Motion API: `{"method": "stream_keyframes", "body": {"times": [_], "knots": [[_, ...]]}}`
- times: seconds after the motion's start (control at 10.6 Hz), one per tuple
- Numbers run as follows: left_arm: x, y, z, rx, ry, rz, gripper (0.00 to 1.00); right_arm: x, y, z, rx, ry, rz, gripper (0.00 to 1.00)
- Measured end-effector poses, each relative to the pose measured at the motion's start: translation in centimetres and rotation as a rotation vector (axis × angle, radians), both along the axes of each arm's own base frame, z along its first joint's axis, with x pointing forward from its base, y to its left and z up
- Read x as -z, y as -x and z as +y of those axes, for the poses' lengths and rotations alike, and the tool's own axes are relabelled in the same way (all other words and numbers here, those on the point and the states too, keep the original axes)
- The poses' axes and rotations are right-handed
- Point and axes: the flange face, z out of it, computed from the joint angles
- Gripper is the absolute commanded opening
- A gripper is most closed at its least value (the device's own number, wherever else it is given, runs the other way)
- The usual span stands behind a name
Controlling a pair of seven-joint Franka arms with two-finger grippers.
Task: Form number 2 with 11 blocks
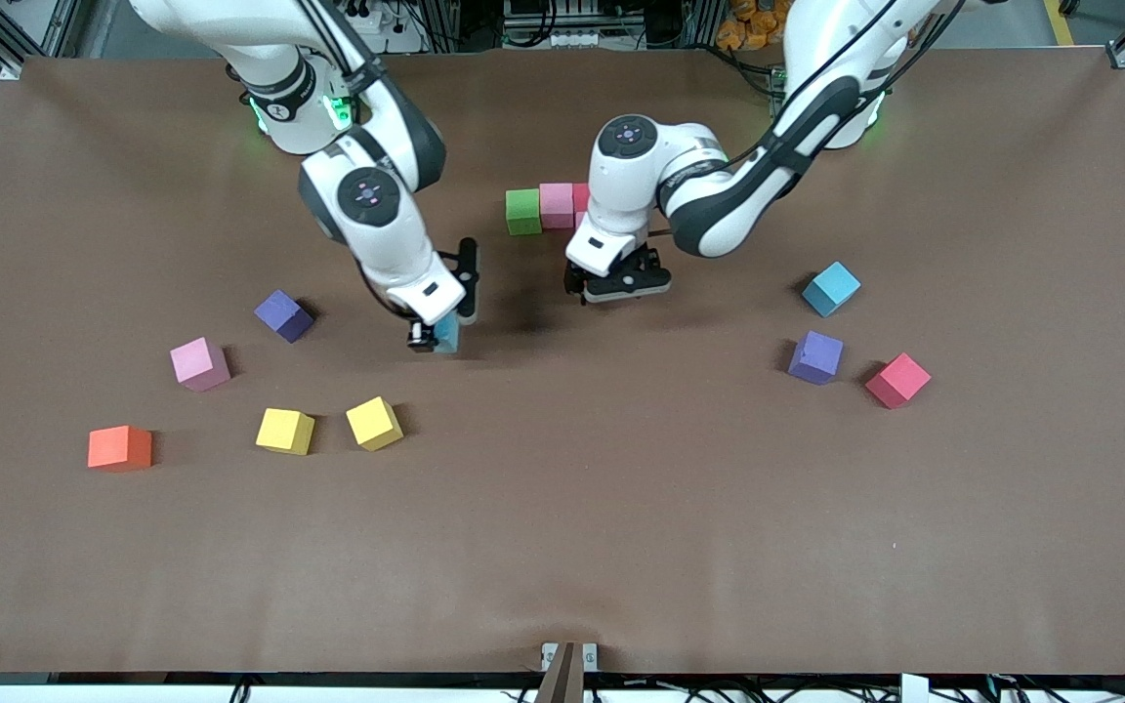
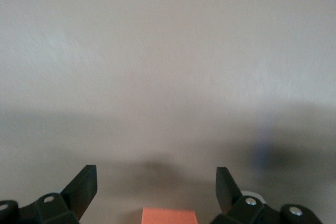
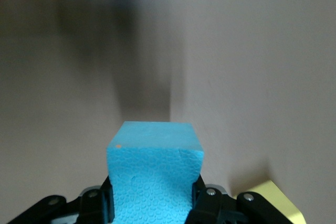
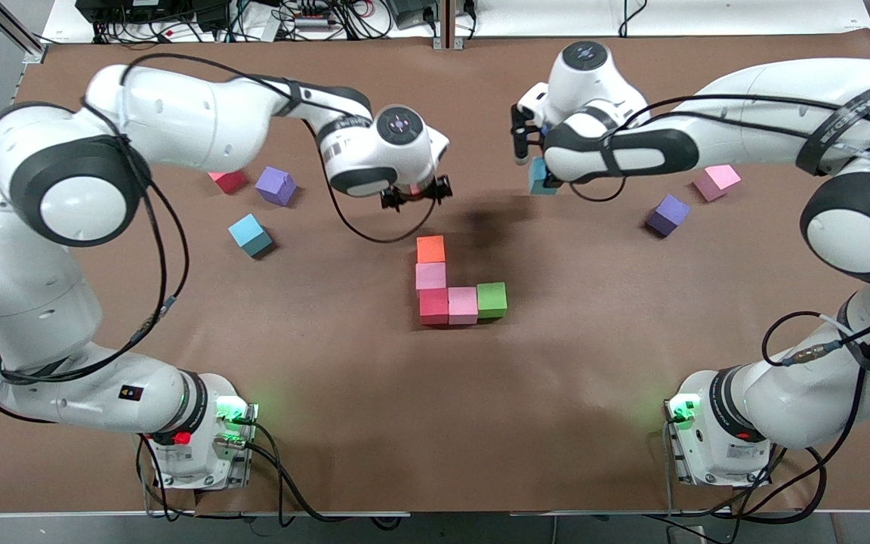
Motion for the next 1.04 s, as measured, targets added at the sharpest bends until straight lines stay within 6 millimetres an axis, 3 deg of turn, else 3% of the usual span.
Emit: {"method": "stream_keyframes", "body": {"times": [0.28,0.57,0.85,1.04], "knots": [[-2.7,-6.6,5.6,-0.088,0.006,-0.057,1.00,0.6,4.1,5.1,-0.007,0.000,0.006,0.00],[-3.8,-13.2,13.5,-0.020,-0.038,-0.083,1.00,2.2,5.5,6.5,0.005,-0.005,0.045,0.00],[-2.6,-17.8,23.3,0.246,-0.103,-0.034,1.00,4.9,8.7,10.4,-0.003,-0.018,0.076,0.00],[-0.4,-19.0,27.7,0.436,-0.118,0.016,1.00,5.6,10.0,12.1,-0.016,-0.021,0.078,0.00]]}}
